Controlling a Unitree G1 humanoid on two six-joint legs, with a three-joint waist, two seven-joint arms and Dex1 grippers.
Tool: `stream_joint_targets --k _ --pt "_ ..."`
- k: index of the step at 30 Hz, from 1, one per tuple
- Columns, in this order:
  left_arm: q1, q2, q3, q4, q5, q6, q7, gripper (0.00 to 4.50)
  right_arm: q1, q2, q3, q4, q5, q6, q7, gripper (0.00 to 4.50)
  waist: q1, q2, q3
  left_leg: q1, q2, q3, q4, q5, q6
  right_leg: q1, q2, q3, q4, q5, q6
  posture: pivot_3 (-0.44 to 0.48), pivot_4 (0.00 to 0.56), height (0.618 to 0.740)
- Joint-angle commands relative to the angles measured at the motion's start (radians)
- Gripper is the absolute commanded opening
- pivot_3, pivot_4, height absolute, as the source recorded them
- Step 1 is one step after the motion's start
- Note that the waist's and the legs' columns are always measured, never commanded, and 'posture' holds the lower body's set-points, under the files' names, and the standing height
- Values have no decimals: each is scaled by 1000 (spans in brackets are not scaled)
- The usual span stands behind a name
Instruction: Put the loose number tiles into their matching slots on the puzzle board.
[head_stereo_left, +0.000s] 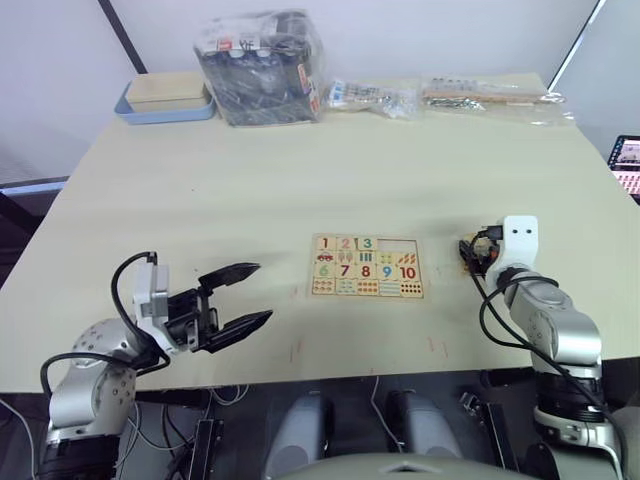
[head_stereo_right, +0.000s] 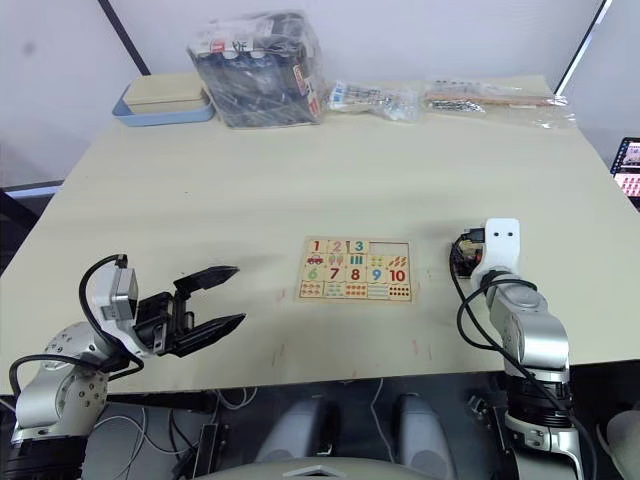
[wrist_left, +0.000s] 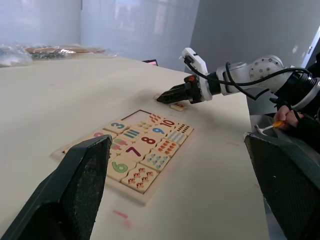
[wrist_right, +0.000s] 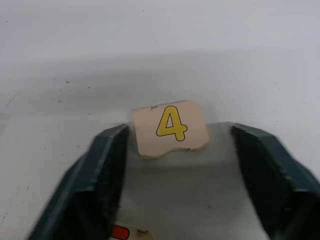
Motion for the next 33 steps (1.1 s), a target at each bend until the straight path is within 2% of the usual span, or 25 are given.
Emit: stream_joint_targets --k 1,2,3,8,12,19,26,33 --pt "-1 8 16 -39 -20 6 5 4500 16 -7 3 -18 4 -10 9 1830 -5 0 0 0 0 0 0 0 0 0 0 0 0 0 0 0 150 740" --pt "0 7 16 -41 -20 8 7 4500 18 -8 3 -23 5 -18 12 1476 -6 0 0 0 0 0 0 0 0 0 0 0 0 0 0 0 150 740" --pt "1 7 17 -45 -21 10 10 4500 21 -9 2 -34 5 -29 15 1437 -7 0 0 0 0 0 0 0 0 0 0 0 0 0 0 0 150 740" --pt "5 7 17 -59 -26 23 18 4500 113 -6 -23 -254 69 32 34 1437 -5 0 0 -1 0 -1 -1 0 0 0 0 0 0 0 0 0 150 740" --pt "7 9 16 -59 -28 27 16 4500 219 -13 -30 -485 131 179 24 1437 -6 0 0 -1 0 -1 -1 0 0 -1 0 0 -1 0 0 0 150 740" --pt "2 14 13 -53 -31 38 10 4500 378 81 -13 -788 199 421 -60 1437 -6 0 0 0 1 -1 -1 0 0 -1 -1 0 0 -2 3 0 150 740" --pt "-16 10 -6 -47 -27 48 5 4500 444 152 57 -782 152 442 -135 1437 -6 0 0 -1 1 -1 -1 0 0 -2 -2 0 -1 -2 4 0 150 740" --pt "-32 18 -19 -39 -19 51 -11 4500 471 190 49 -711 146 412 -135 1437 -6 0 0 -1 1 -1 -1 0 0 -2 -2 0 -1 -3 4 0 150 740"
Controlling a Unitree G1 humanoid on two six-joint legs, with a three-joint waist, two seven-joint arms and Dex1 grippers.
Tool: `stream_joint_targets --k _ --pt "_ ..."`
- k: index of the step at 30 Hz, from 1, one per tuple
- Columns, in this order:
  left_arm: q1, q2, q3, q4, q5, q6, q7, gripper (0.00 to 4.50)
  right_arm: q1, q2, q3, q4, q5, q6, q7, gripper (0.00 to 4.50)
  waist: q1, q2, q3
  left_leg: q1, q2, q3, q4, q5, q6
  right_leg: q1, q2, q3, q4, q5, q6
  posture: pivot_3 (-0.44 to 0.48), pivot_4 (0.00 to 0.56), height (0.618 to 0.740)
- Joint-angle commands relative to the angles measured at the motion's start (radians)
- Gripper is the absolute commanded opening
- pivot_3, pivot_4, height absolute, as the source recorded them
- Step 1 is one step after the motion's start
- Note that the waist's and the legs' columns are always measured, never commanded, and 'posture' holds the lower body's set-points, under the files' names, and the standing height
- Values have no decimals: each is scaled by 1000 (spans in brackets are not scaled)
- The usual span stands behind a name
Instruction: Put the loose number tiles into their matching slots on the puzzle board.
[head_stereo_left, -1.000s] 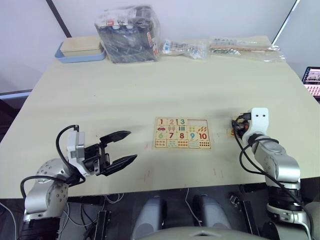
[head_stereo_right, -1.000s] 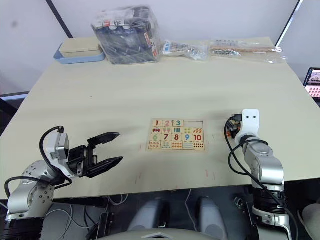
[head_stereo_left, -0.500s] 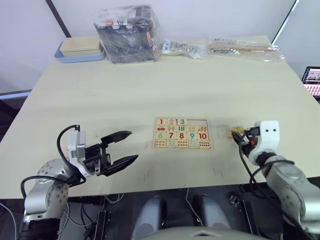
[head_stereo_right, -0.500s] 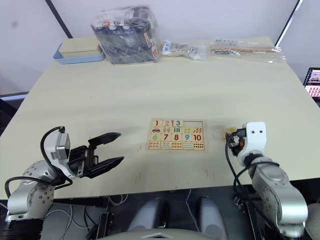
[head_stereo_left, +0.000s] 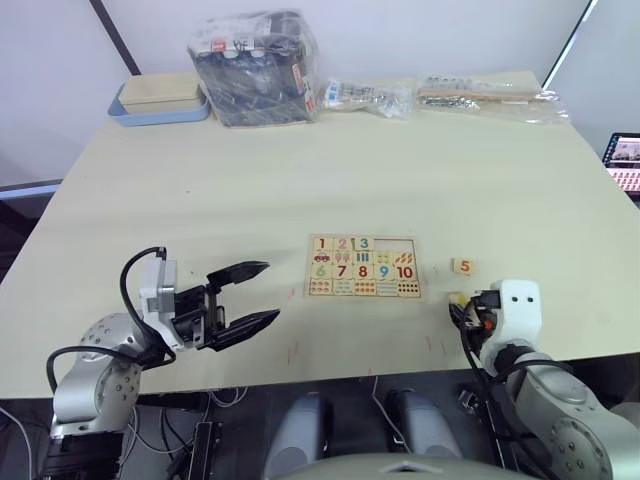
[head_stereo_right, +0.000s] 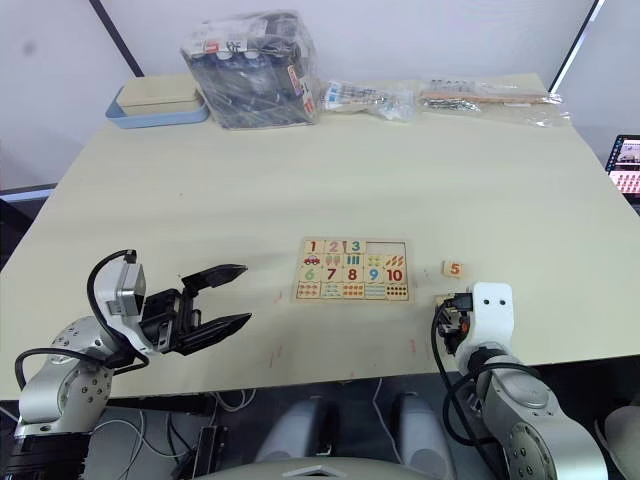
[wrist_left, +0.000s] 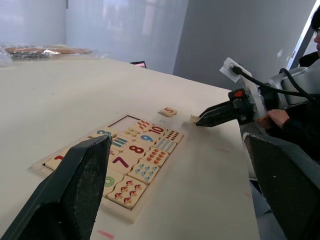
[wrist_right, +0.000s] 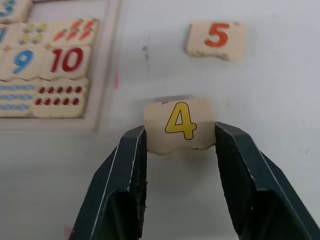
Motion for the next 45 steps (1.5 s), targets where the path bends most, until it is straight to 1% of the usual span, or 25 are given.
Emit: stream_joint_targets --k 1,2,3,4,6,7,8,12,14,16,19,21,23,28,32,35,41,43,44,45 --pt "-12 13 1 -12 -4 0 -14 4500 19 23 -16 10 7 -26 4 1937 0 -1 0 0 0 0 0 0 0 0 0 0 0 0 0 0 150 740" --pt "-12 15 2 -11 -5 2 -17 4500 23 18 -23 -2 18 -23 18 2500 0 -1 0 0 0 0 0 0 0 0 0 0 0 0 0 0 150 740" --pt "-13 17 3 -8 -5 3 -20 4500 26 10 -31 -16 33 -13 36 2592 -1 -1 -1 0 0 0 0 0 0 0 0 0 0 0 0 0 150 740" --pt "-12 20 4 -6 -5 5 -25 4500 34 -6 -37 -36 54 1 61 3001 -1 -1 -1 0 0 0 0 0 0 0 0 0 0 0 0 0 150 740" --pt "-12 25 4 0 -6 8 -37 4500 59 -66 -62 -90 94 4 128 3950 1 -1 -1 0 0 0 0 0 0 0 0 0 0 0 1 0 150 740" --pt "-12 28 4 4 -7 9 -45 4500 80 -114 -80 -111 138 5 178 4304 3 -1 0 -1 0 0 0 0 0 0 0 0 -1 0 1 0 150 740" --pt "-14 32 3 8 -7 10 -55 4500 99 -167 -97 -123 181 -3 220 4468 3 -1 0 -1 0 0 0 0 0 0 -1 -1 -1 -1 2 0 150 740" --pt "-32 50 -3 42 1 2 -100 4500 143 -405 -185 -130 288 -90 404 4468 -1 -2 0 -1 0 0 0 -1 1 0 -1 0 -2 -1 2 0 150 740" --pt "-40 61 -5 59 8 -7 -131 4500 137 -509 -234 -102 304 -149 518 4468 -1 -1 1 -1 0 0 0 0 1 1 -1 0 -2 -2 3 0 150 740" --pt "-46 72 -7 73 15 -21 -168 4500 129 -624 -256 -38 280 -257 645 4468 -1 -2 0 -1 1 0 1 0 1 1 0 -1 -2 -2 4 0 150 740" --pt "-56 80 -8 93 21 -38 -211 4500 101 -747 -242 83 249 -408 810 4468 2 -4 1 0 1 0 0 0 1 1 0 -1 -2 -2 4 0 150 740" --pt "-61 83 -10 102 24 -45 -230 4500 65 -824 -201 194 203 -530 928 4468 3 -5 2 -1 0 0 0 0 1 1 0 -1 -2 -2 4 0 150 740" --pt "-65 85 -9 108 23 -48 -239 4500 5 -870 -154 321 163 -648 1024 4468 4 -6 2 -2 0 1 1 0 1 2 0 -1 -3 -2 4 0 150 740" --pt "-61 99 -1 111 26 -53 -249 4500 -144 -928 -20 602 73 -888 1229 4468 5 -7 3 -2 0 1 1 -1 1 2 0 -1 -4 0 0 0 150 740" --pt "-36 107 11 80 20 -44 -237 4500 -304 -918 112 806 -25 -1019 1317 4468 5 -6 4 -2 0 1 0 -1 1 2 0 -1 -4 1 -1 0 150 740" --pt "-27 109 17 65 18 -37 -226 4500 -368 -906 172 880 -58 -1065 1357 4468 4 -6 4 -1 0 1 1 -1 1 2 -1 -1 -3 1 -1 0 150 740" --pt "-19 105 19 46 20 -33 -208 4500 -435 -861 233 967 -106 -1110 1359 4468 15 -6 5 -2 0 0 0 -1 1 2 -3 -1 -3 1 -1 0 150 740" --pt "-18 104 18 42 20 -32 -203 4500 -451 -850 242 992 -120 -1126 1357 3940 18 -5 5 -2 0 1 1 -1 1 2 -5 -1 -3 1 -1 0 150 740" --pt "-17 103 17 39 21 -31 -201 4500 -458 -847 245 1003 -128 -1135 1354 3763 20 -5 5 -1 0 1 1 -1 1 2 -5 -1 -3 1 -2 0 150 740" --pt "-17 103 16 38 21 -31 -199 4500 -461 -846 247 1013 -137 -1145 1352 3175 21 -5 5 -1 0 1 1 -1 1 2 -6 -1 -3 1 -2 0 150 740"
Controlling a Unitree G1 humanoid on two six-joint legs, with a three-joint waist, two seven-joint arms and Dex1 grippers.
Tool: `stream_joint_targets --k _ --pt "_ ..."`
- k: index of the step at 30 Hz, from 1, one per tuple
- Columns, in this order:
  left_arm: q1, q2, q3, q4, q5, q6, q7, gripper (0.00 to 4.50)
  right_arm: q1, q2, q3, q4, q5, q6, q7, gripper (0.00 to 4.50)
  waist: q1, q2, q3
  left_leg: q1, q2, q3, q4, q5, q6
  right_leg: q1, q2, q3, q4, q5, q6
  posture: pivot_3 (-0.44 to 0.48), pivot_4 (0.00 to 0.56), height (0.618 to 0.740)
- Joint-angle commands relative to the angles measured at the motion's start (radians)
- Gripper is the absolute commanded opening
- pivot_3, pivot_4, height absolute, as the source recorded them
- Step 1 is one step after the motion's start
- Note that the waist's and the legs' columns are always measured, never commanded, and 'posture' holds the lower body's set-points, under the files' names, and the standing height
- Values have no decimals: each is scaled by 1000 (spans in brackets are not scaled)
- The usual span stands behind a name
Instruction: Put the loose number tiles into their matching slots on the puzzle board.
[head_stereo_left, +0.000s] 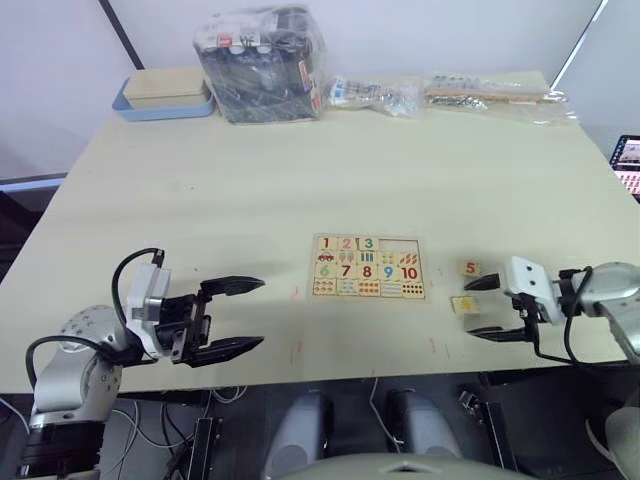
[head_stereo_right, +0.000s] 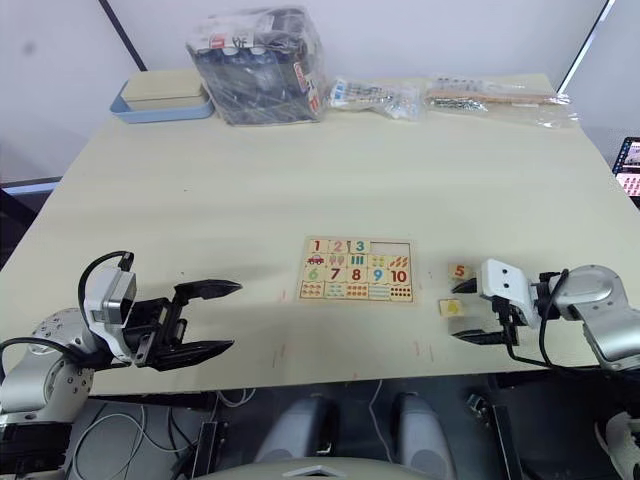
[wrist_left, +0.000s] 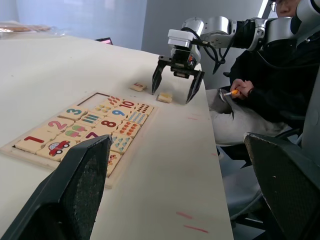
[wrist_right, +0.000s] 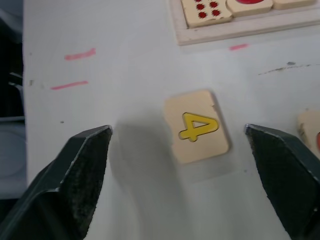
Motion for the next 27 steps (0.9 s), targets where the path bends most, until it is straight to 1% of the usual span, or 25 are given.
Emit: stream_joint_targets --k 1,15,16,18,19,20,21,24,27 --pt "3 9 16 -33 -15 1 6 4500 -15 5 1 28 -25 -43 -3 2803 3 0 0 0 0 0 0 0 0 0 0 0 0 0 0 0 150 740" --pt "1 10 10 -38 -13 4 23 4500 9 8 -12 59 -35 -106 -13 2803 6 0 0 0 0 0 0 0 0 0 -1 0 0 0 0 0 150 740" --pt "1 10 11 -38 -13 4 24 4500 9 9 -11 58 -34 -106 -15 2282 5 0 0 0 0 0 0 0 0 0 -1 0 0 0 -1 0 150 740" --pt "2 11 12 -39 -13 4 24 4500 8 10 -12 51 -31 -100 -18 1811 5 0 0 0 0 0 0 0 0 0 -1 0 0 0 -1 0 150 740" --pt "4 11 13 -39 -13 4 26 4500 7 10 -18 36 -21 -81 -22 1172 5 0 0 1 0 0 0 0 0 1 -1 0 0 0 -1 0 150 740" --pt "5 11 14 -40 -13 4 26 4500 7 10 -22 26 -14 -66 -25 1172 5 0 0 1 0 0 0 0 0 1 -1 0 0 0 -1 0 150 740" --pt "7 10 15 -40 -13 3 28 4500 7 0 -23 0 -9 -54 -20 914 5 0 0 1 0 0 0 0 0 1 -1 0 0 1 -1 0 150 740" --pt "11 7 16 -39 -12 0 31 4500 -2 -20 -34 -89 19 21 -19 912 5 1 0 1 0 0 0 0 0 1 0 0 1 1 -1 0 150 740" --pt "18 4 17 -40 -11 -5 33 4500 -45 -44 -23 -193 11 164 -46 912 5 2 1 1 0 0 0 0 0 0 0 0 1 1 -1 0 150 740"
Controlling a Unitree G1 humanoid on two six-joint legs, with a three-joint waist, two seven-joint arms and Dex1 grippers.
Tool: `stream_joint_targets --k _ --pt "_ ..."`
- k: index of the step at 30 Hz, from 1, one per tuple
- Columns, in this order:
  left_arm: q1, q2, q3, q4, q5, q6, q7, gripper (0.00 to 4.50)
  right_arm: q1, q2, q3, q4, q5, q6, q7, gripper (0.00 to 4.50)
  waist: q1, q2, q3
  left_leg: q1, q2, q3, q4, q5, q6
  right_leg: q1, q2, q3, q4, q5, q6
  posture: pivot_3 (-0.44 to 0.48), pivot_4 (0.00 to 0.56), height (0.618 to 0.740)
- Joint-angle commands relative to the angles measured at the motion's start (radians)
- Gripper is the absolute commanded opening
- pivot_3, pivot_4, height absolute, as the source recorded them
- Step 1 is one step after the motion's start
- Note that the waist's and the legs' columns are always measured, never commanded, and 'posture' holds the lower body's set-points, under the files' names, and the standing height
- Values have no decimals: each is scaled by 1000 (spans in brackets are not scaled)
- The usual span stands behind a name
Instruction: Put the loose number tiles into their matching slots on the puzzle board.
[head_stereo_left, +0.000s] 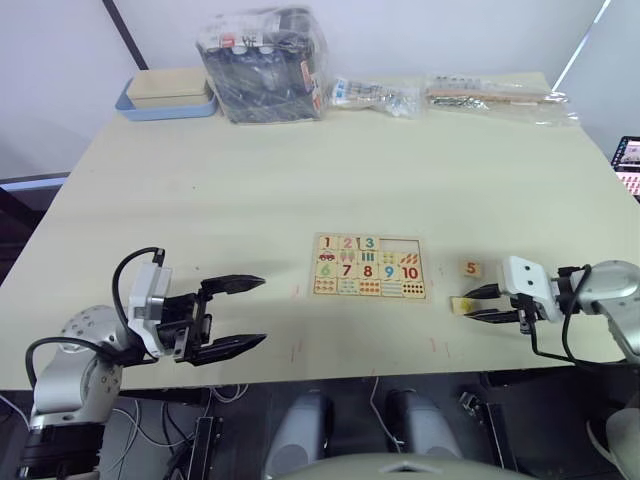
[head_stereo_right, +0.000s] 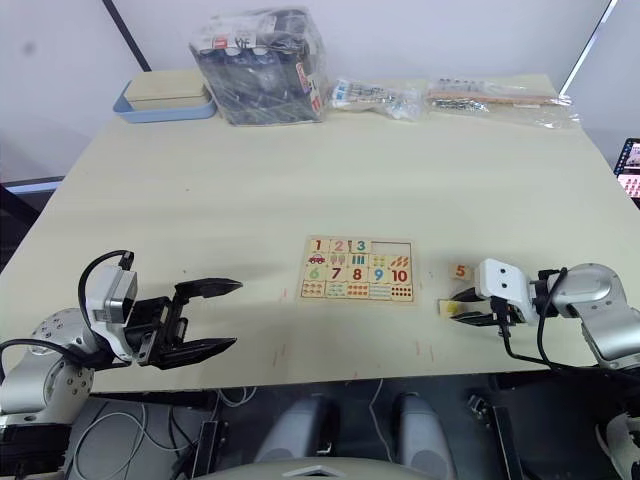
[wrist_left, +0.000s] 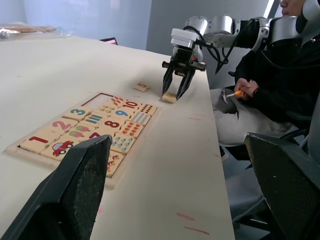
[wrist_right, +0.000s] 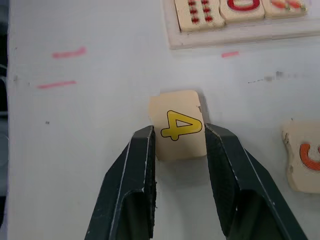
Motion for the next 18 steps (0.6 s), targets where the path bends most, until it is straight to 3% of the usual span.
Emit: stream_joint_targets --k 1,10,18 --pt "9 3 16 -33 -10 -7 8 4500 -73 -40 -10 -141 15 174 -24 912 -1 0 0 0 0 0 0 0 0 0 0 0 0 0 0 0 150 740" --pt "22 -4 19 -31 -1 -29 22 4500 -487 -43 193 -233 -4 686 19 912 0 1 1 -2 0 -1 -1 0 0 -4 -5 -5 0 0 0 0 150 740" --pt "60 -10 31 -56 -8 -41 44 4500 -748 72 384 -85 -66 826 7 912 -3 1 0 -12 -3 -1 0 0 -1 -11 -10 -7 -2 1 0 0 150 740"
